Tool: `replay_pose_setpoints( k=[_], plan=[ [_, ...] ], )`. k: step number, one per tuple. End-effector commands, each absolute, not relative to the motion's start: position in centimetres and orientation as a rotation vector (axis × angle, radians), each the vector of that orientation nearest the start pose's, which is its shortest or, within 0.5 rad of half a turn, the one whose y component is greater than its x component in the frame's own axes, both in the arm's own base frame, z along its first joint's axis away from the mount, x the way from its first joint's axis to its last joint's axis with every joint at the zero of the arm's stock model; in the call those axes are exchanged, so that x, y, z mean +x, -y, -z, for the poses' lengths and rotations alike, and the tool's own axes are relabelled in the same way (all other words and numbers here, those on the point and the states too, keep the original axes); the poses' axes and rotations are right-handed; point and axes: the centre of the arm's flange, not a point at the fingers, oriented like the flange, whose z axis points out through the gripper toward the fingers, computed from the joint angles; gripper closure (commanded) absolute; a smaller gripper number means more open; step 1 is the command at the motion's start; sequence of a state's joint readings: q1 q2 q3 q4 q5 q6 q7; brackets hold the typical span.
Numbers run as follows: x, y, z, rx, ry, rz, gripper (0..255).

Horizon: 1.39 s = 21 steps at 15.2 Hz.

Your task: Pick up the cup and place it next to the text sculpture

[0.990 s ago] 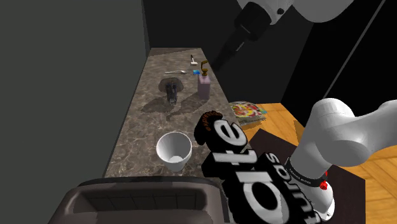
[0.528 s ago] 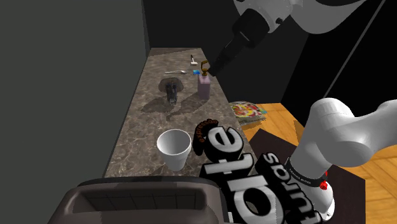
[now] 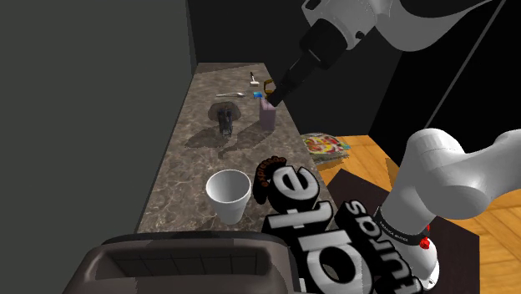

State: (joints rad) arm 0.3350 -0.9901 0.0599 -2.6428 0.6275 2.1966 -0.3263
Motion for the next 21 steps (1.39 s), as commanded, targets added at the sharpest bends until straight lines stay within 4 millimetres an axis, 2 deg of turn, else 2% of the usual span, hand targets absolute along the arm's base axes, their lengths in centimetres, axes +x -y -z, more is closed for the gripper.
replay_pose_setpoints(
  k=[1,2,11,12,21],
  plan=[
    [27.0,-14.0,-58.5,-2.430,0.591,0.679,0],
    [27.0,-14.0,-58.5,-2.430,0.591,0.679,255],
    [27.0,-14.0,-58.5,-2.430,0.591,0.679,255],
    [27.0,-14.0,-58.5,-2.430,0.591,0.679,0],
    [35.3,-18.5,-50.8,-2.620,0.713,0.414,0]
  ],
)
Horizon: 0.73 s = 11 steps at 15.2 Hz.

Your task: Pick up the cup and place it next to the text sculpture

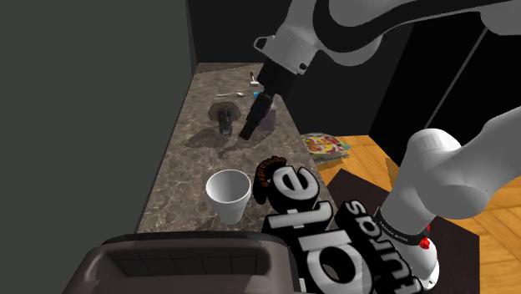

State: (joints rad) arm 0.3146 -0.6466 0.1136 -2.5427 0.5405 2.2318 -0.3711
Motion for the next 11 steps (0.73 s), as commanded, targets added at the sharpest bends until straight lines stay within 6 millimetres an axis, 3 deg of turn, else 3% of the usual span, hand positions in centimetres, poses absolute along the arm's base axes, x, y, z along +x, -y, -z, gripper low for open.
replay_pose_setpoints(
  k=[1,11],
  plan=[
    [36.1,-18.9,-49.8,-2.639,0.727,0.383,0],
    [43.2,-22.0,-38.7,-2.813,0.861,0.049,0]
  ],
)
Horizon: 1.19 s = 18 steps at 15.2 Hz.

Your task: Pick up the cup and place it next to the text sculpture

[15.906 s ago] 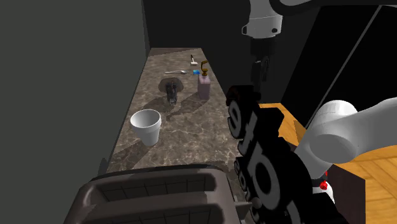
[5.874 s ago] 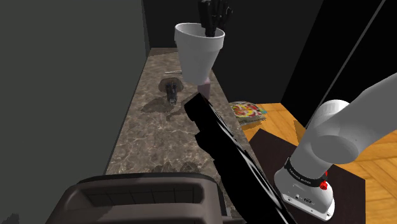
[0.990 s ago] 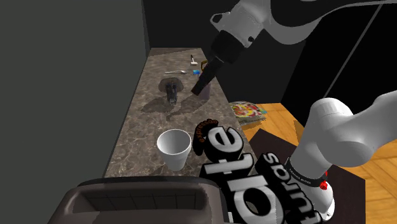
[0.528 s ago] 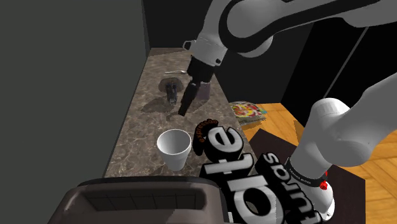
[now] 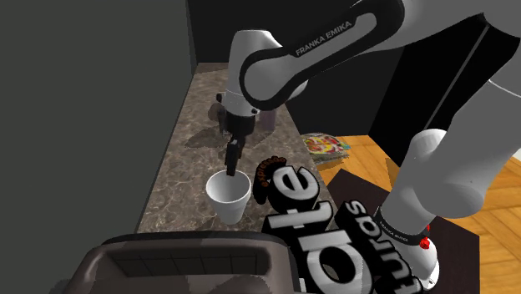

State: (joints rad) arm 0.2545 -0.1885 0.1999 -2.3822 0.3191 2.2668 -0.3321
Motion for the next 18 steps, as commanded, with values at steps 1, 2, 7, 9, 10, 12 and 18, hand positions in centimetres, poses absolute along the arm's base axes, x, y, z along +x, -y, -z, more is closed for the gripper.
replay_pose_setpoints(
  k=[1,2,7,9,10,12,18],
  plan=[
    [43.2,-22.0,-38.7,-2.814,0.862,0.049,0],
    [43.2,-22.1,-38.2,-2.814,0.862,0.049,0],
    [43.1,-22.6,-35.6,-2.814,0.862,0.049,0],
    [43.1,-22.8,-34.8,-2.814,0.862,0.049,0],
    [43.1,-22.8,-34.8,-2.814,0.862,0.049,0],
    [43.1,-22.8,-34.8,-2.814,0.862,0.049,0],
    [43.1,-22.8,-34.8,-2.814,0.862,0.049,255]
  ],
)
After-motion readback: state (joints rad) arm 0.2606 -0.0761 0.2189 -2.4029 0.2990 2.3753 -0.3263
